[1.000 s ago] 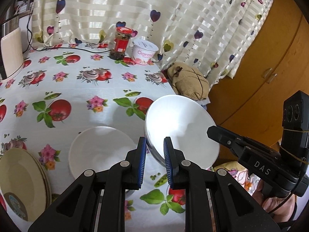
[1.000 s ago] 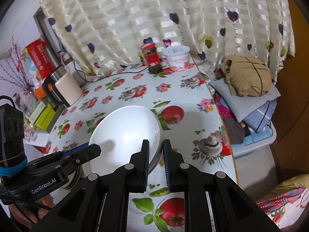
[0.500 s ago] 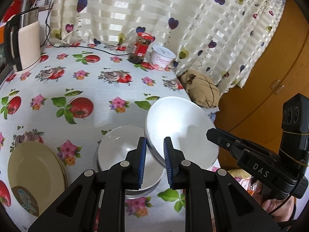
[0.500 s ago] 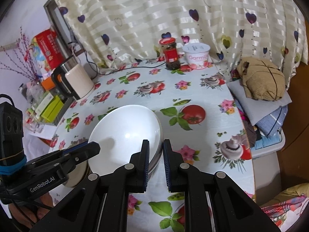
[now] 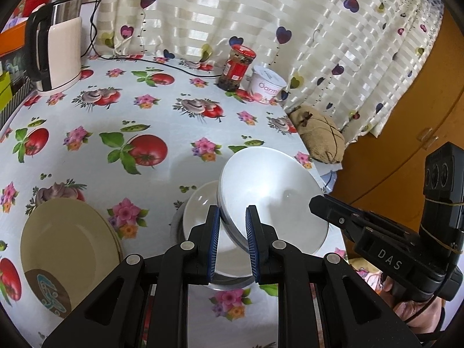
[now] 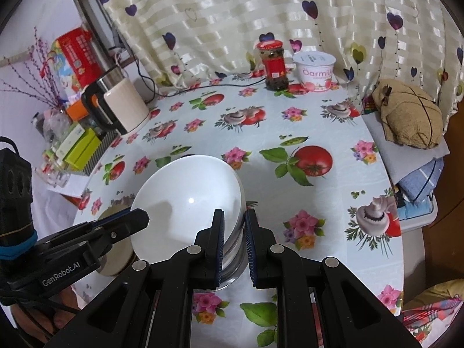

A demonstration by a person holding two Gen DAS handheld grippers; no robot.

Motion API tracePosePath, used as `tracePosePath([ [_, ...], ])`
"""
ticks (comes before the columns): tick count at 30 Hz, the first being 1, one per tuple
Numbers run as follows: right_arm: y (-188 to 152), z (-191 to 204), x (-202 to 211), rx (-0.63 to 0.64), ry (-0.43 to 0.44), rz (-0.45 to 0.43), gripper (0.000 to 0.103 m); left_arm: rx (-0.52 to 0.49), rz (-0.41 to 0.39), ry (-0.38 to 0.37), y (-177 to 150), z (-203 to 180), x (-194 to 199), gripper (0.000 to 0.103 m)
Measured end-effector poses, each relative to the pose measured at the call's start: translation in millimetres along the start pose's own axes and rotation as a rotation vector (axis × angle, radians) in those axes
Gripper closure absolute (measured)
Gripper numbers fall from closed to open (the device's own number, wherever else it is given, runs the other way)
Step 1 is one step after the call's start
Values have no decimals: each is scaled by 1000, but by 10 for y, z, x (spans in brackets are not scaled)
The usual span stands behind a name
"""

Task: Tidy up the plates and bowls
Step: 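Lower the white bowl with the left gripper into the steel bowl stack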

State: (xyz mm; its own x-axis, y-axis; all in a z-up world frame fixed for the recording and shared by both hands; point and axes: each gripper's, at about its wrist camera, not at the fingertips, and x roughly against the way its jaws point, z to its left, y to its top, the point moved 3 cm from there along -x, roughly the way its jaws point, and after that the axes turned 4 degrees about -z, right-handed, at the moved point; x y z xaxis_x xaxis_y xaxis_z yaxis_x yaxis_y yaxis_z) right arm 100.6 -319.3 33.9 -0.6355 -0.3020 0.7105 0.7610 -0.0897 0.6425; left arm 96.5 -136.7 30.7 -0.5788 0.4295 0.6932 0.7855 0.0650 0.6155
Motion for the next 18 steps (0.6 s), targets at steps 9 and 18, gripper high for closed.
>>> tracePosePath([
  [9, -54, 34, -139, 2, 5, 33, 89, 10, 19, 23, -38, 98, -61, 84],
  [18, -119, 0, -272, -4, 7, 65, 89, 14, 46, 36, -98, 154, -169, 84],
])
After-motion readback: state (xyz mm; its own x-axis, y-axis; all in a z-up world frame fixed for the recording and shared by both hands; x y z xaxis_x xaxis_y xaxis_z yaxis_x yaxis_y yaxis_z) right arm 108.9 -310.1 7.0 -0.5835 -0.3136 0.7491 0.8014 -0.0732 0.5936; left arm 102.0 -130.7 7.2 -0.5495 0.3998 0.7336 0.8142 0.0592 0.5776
